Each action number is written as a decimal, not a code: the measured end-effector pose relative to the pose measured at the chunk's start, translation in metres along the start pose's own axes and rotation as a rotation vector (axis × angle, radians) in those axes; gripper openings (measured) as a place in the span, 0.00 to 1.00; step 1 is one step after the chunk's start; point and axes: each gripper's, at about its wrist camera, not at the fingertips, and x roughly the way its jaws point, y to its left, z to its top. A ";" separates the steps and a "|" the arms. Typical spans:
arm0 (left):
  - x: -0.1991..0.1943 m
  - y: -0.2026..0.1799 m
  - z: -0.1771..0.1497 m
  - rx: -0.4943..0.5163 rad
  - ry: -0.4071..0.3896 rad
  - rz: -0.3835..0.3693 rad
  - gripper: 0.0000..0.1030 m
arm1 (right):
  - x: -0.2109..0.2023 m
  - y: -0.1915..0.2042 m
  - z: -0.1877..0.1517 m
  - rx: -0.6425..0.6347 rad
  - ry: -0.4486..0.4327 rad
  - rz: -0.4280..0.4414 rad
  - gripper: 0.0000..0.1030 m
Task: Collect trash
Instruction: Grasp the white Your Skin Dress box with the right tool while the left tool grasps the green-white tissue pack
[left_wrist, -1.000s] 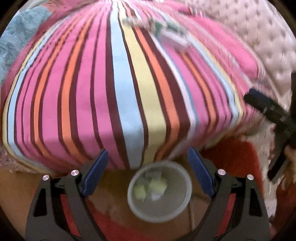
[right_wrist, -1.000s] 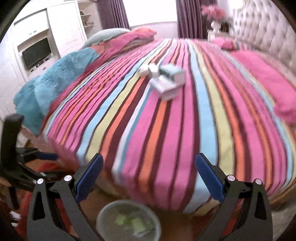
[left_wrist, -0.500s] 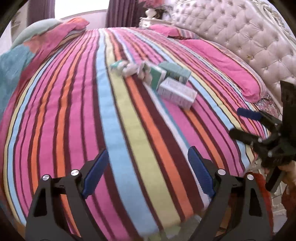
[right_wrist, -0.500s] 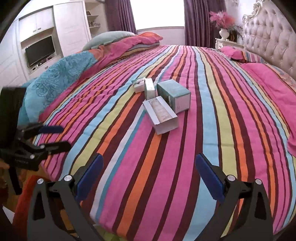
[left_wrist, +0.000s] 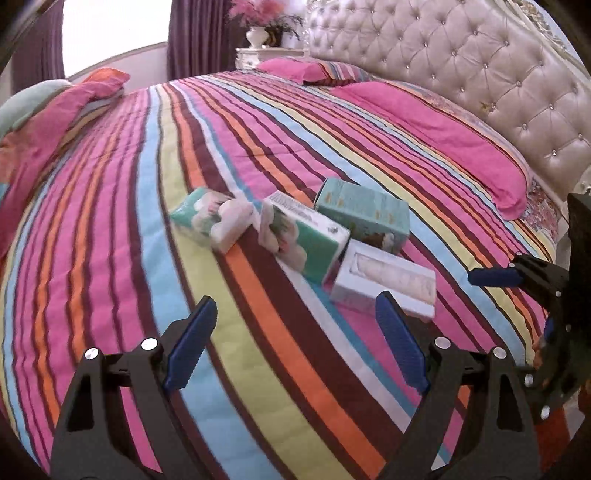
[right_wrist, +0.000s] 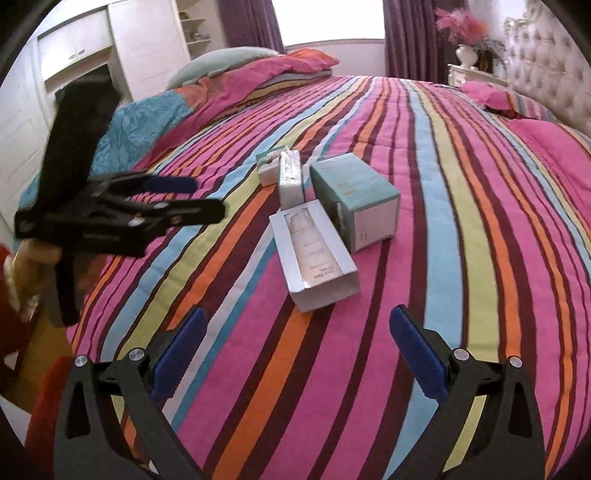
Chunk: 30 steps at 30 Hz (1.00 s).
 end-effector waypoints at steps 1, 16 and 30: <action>0.006 0.001 0.003 0.011 0.010 -0.007 0.83 | 0.003 0.001 0.001 -0.013 0.007 0.003 0.92; 0.059 0.008 0.034 0.067 0.081 -0.108 0.83 | 0.026 -0.013 0.016 -0.017 0.006 0.034 0.92; 0.079 0.003 0.049 0.077 0.076 -0.109 0.83 | 0.041 -0.015 0.022 0.003 0.030 0.031 0.77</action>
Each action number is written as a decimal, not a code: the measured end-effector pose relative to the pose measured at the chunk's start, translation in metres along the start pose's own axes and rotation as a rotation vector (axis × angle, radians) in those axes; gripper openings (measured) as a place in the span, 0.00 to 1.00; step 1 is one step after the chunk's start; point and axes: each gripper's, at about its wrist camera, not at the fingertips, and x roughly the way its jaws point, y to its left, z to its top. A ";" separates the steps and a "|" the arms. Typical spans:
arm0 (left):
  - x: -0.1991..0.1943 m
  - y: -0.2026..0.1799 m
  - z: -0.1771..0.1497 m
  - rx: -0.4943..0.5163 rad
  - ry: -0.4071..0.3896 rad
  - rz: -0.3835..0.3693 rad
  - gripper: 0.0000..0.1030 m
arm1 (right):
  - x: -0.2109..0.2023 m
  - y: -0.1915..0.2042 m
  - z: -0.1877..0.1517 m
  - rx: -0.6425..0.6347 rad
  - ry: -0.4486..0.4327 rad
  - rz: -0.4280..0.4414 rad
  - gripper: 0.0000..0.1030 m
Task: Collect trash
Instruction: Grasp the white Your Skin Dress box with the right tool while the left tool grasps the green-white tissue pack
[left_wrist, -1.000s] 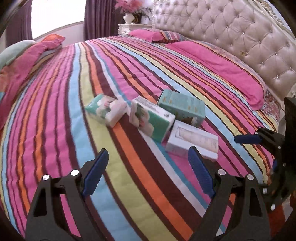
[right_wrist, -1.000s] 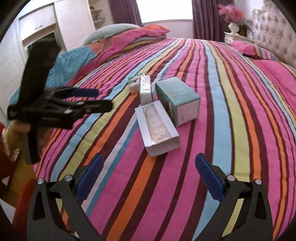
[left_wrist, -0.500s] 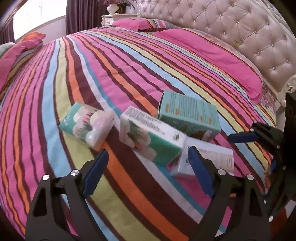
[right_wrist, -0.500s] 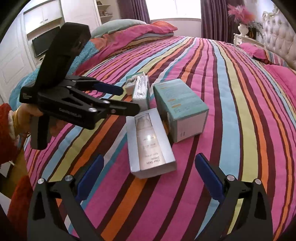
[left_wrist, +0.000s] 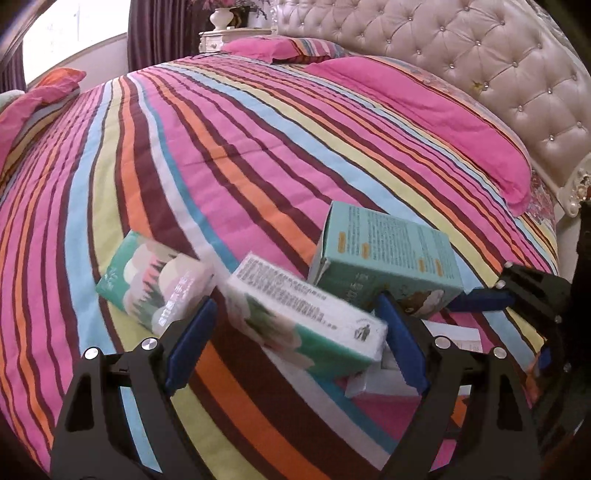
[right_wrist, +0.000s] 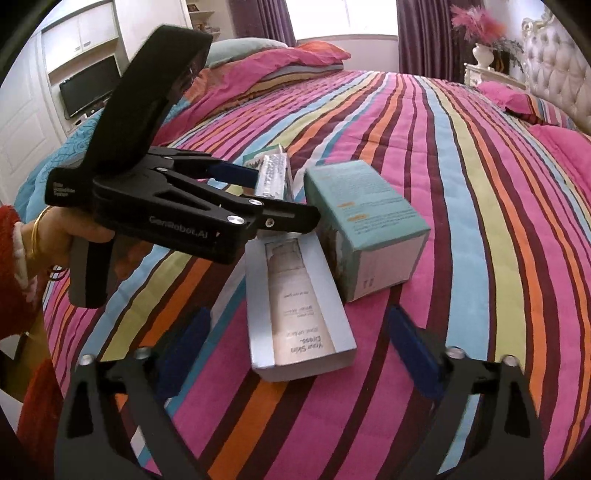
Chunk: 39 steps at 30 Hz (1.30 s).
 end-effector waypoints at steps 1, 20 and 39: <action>0.001 0.000 0.000 0.000 0.002 -0.010 0.82 | 0.002 -0.001 0.000 0.009 0.006 0.005 0.75; -0.035 0.010 -0.021 -0.139 -0.073 -0.054 0.59 | -0.021 0.004 -0.016 0.085 -0.006 -0.012 0.52; -0.135 -0.039 -0.111 -0.185 -0.100 0.021 0.59 | -0.059 0.034 -0.045 0.127 0.002 -0.029 0.50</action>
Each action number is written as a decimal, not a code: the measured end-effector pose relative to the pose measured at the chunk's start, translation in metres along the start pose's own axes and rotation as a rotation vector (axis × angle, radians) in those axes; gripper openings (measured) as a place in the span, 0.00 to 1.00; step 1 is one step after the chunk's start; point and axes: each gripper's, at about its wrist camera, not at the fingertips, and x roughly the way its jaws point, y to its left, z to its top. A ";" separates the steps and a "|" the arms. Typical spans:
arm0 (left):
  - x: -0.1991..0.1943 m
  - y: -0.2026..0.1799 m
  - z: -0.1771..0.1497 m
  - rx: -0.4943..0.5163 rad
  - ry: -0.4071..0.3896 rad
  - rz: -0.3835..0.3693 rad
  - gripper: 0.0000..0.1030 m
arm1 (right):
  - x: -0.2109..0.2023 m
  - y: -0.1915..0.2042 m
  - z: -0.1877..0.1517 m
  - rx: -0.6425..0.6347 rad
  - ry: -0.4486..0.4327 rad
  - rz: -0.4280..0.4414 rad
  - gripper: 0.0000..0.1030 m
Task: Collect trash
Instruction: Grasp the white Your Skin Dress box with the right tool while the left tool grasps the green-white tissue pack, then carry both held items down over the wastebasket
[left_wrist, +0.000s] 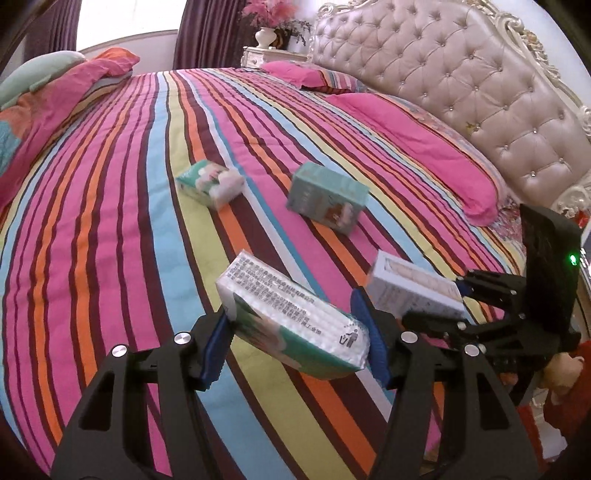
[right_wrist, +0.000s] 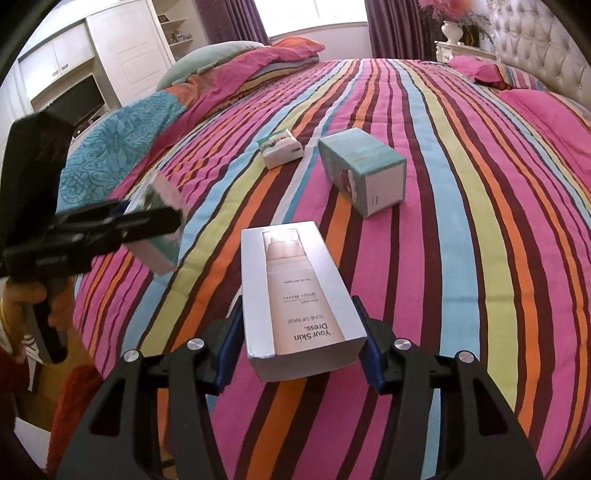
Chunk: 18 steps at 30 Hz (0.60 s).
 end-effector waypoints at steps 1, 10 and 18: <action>-0.006 -0.004 -0.006 0.002 -0.002 0.005 0.59 | -0.003 0.001 -0.003 0.004 0.000 0.002 0.50; -0.049 -0.026 -0.050 0.000 -0.005 0.004 0.59 | -0.030 0.013 -0.029 0.023 -0.001 -0.001 0.50; -0.075 -0.049 -0.092 0.026 0.021 0.006 0.59 | -0.056 0.027 -0.051 0.014 -0.008 0.007 0.50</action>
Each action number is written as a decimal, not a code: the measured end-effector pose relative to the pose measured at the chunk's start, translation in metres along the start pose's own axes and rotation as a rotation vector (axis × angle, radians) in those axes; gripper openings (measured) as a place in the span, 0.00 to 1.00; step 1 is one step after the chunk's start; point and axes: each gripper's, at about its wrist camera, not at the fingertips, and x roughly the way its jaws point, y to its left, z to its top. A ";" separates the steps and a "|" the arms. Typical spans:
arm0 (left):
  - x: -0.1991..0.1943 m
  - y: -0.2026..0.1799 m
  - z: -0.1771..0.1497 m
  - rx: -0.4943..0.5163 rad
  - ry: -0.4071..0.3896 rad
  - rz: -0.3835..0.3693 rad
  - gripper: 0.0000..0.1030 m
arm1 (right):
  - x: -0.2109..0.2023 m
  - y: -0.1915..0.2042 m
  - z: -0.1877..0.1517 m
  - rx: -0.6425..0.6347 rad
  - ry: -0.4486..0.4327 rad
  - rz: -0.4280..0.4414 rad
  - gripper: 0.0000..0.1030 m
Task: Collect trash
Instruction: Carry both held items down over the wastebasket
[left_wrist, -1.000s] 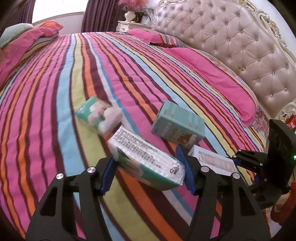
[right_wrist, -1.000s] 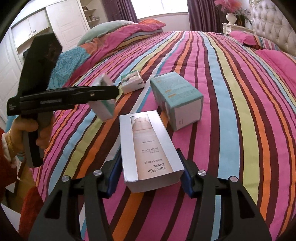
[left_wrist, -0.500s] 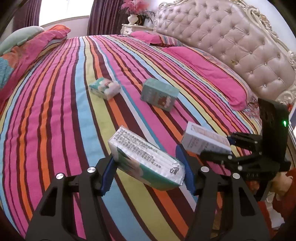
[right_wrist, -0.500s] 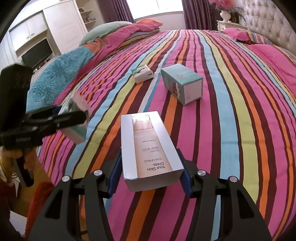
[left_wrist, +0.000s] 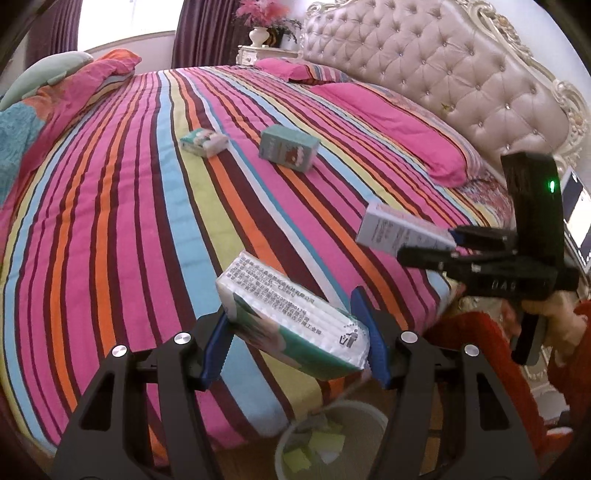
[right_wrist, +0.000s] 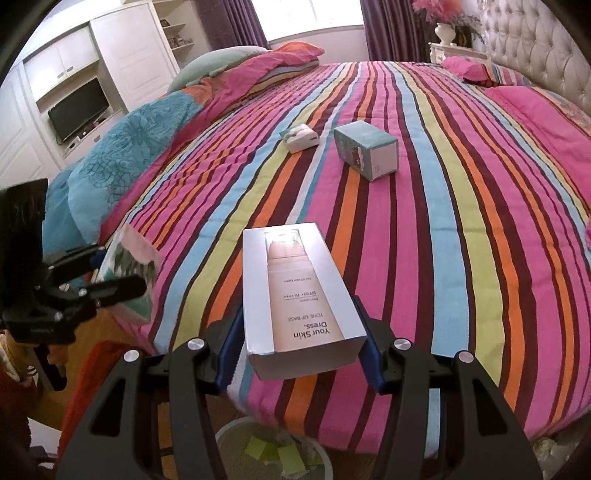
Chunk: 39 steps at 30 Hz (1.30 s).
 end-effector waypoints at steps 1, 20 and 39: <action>-0.003 -0.005 -0.007 0.007 0.004 0.001 0.59 | -0.003 0.003 -0.005 -0.004 0.002 0.006 0.50; -0.025 -0.054 -0.110 0.054 0.117 -0.030 0.59 | -0.033 0.047 -0.090 -0.078 0.097 0.025 0.50; 0.039 -0.072 -0.164 0.101 0.470 -0.083 0.59 | 0.036 0.047 -0.156 0.060 0.465 0.041 0.49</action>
